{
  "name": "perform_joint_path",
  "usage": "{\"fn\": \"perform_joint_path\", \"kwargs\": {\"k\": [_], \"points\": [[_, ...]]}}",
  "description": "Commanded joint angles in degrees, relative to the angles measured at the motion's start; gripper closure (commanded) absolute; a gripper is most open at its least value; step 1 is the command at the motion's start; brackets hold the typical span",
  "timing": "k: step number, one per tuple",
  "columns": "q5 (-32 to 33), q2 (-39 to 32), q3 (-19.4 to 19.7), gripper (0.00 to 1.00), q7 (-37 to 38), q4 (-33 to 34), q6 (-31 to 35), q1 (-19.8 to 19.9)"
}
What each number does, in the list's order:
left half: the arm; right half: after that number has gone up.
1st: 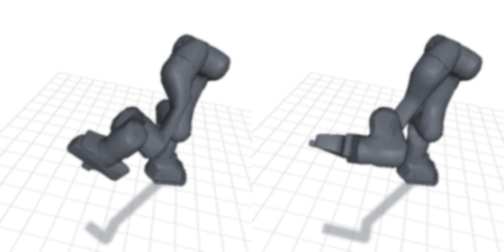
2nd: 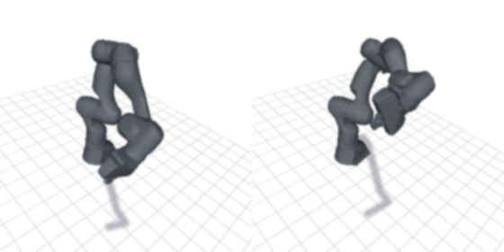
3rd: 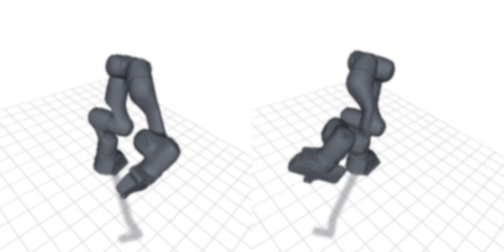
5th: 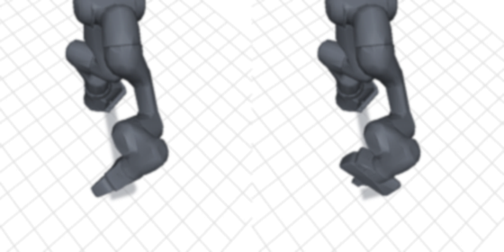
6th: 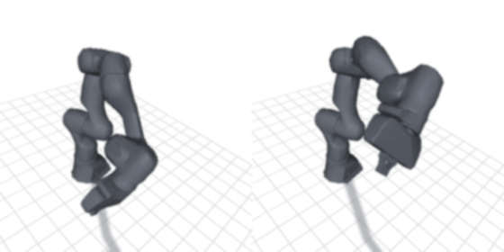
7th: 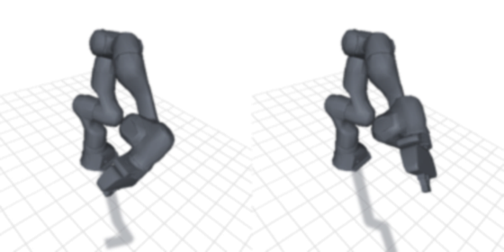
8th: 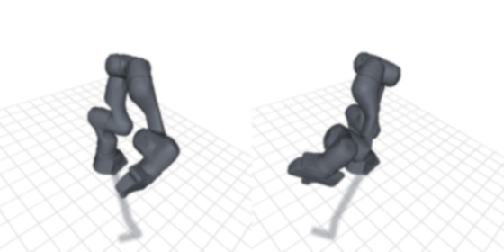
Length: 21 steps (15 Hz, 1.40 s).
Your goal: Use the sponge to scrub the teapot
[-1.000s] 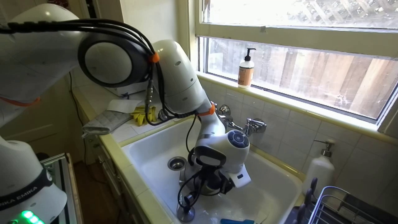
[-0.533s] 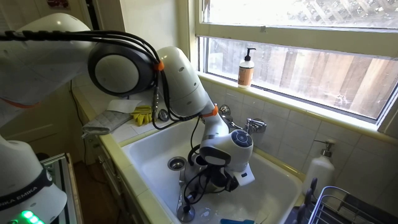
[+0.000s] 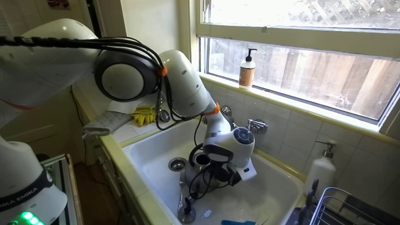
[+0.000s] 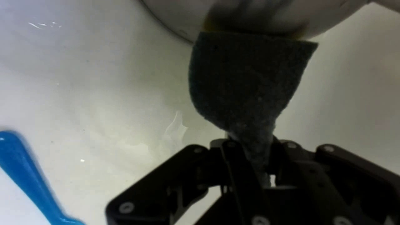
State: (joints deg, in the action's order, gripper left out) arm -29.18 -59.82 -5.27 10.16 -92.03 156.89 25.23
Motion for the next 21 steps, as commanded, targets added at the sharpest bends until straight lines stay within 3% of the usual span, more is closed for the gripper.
{"fn": "perform_joint_path", "kwargs": {"k": [1,10,21], "points": [[-0.4,0.0,-1.5,0.96,-3.3,0.2,-1.0,1.0],[5.8,4.3,3.5,0.96,-8.0,-6.1,-4.8,-1.4],[7.9,12.0,2.0,0.96,-18.7,-18.3,-1.2,-0.6]]}}
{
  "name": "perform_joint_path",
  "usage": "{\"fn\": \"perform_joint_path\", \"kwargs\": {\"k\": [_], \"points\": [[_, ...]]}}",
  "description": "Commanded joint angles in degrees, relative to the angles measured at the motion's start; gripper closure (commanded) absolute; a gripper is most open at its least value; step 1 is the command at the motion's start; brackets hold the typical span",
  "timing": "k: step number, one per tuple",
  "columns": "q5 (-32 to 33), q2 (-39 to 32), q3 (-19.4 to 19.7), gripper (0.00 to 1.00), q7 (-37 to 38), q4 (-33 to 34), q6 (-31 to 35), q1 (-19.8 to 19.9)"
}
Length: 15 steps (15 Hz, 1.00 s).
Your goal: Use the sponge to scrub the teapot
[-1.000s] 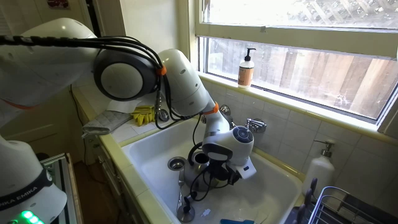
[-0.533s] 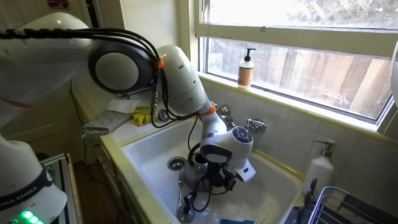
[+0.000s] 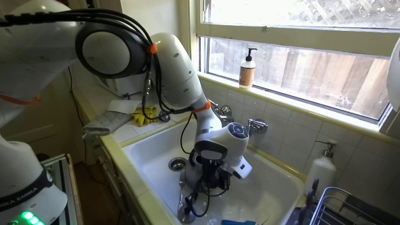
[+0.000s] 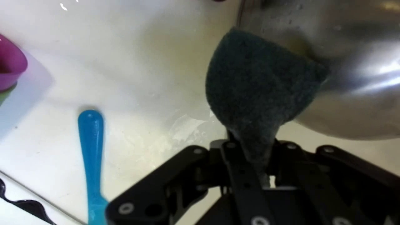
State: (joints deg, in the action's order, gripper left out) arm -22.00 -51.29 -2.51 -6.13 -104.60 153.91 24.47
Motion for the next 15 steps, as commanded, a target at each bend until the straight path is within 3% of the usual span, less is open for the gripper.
{"fn": "perform_joint_path", "kwargs": {"k": [1,4,11,15], "points": [[0.7,4.3,-1.0,0.96,-3.3,-7.1,2.2,0.3],[-0.3,6.5,-2.8,0.96,-5.5,-11.3,6.4,1.2],[-4.7,9.9,-13.0,0.96,-4.9,-19.1,17.4,7.5],[-4.5,10.7,-16.8,0.96,-3.2,-21.7,21.2,9.7]]}}
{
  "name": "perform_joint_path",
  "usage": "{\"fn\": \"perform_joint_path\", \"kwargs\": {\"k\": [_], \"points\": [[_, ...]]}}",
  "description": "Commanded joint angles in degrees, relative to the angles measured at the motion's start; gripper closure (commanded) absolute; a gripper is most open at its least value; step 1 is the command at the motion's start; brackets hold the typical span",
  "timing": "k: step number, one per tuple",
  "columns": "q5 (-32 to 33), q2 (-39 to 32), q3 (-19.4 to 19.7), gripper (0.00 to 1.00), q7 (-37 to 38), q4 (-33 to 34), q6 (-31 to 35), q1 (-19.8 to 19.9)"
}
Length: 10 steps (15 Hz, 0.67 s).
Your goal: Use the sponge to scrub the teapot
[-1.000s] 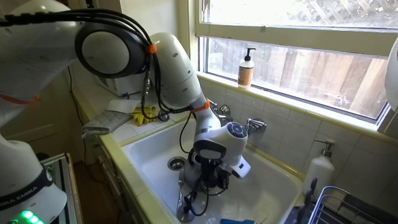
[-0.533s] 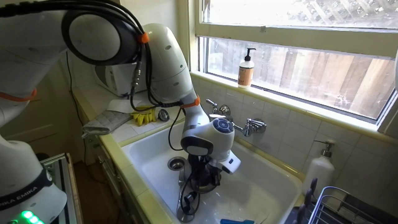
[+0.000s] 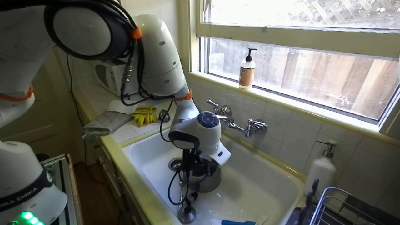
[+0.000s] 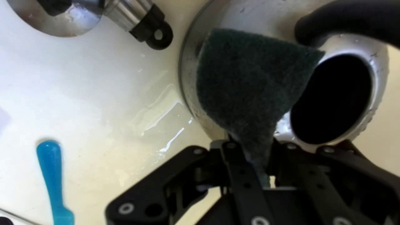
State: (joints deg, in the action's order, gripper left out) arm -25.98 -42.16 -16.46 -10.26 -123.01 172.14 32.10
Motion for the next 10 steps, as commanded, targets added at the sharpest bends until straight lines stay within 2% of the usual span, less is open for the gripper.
{"fn": "perform_joint_path", "kwargs": {"k": [1,4,10], "points": [[-0.1,1.5,-3.3,0.96,1.4,-3.6,3.5,2.3],[2.4,0.3,-0.5,0.96,2.8,-3.2,4.0,-0.1],[8.7,-2.4,8.7,0.96,3.0,-1.8,4.6,-5.3]]}}
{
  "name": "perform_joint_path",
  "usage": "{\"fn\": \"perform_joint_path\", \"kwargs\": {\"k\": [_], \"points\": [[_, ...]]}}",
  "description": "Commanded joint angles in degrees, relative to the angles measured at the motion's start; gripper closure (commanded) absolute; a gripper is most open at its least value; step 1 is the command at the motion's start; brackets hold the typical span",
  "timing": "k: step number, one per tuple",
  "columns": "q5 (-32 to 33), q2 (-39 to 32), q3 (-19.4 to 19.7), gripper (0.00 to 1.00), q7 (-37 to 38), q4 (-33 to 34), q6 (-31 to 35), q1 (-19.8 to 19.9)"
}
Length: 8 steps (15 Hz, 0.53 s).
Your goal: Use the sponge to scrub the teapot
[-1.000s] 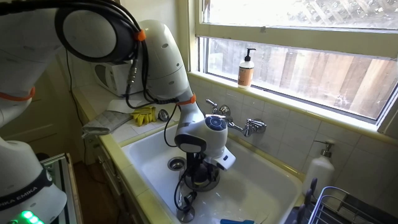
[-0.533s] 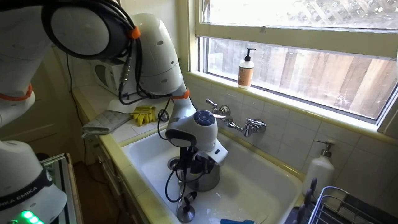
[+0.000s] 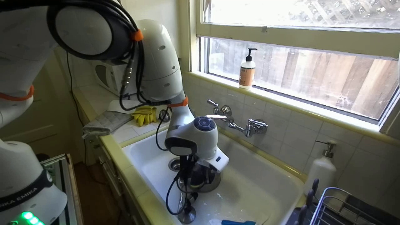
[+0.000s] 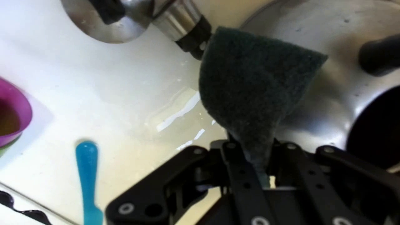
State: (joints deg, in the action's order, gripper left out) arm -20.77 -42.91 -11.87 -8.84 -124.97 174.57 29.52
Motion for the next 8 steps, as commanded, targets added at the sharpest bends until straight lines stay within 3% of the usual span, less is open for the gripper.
{"fn": "perform_joint_path", "kwargs": {"k": [1,5,8], "points": [[4.1,-2.2,4.9,0.96,1.8,0.5,1.9,-3.0],[5.0,-4.1,6.2,0.96,3.1,2.2,1.8,-3.4],[3.0,-4.8,4.4,0.96,6.5,4.2,0.2,-1.6]]}}
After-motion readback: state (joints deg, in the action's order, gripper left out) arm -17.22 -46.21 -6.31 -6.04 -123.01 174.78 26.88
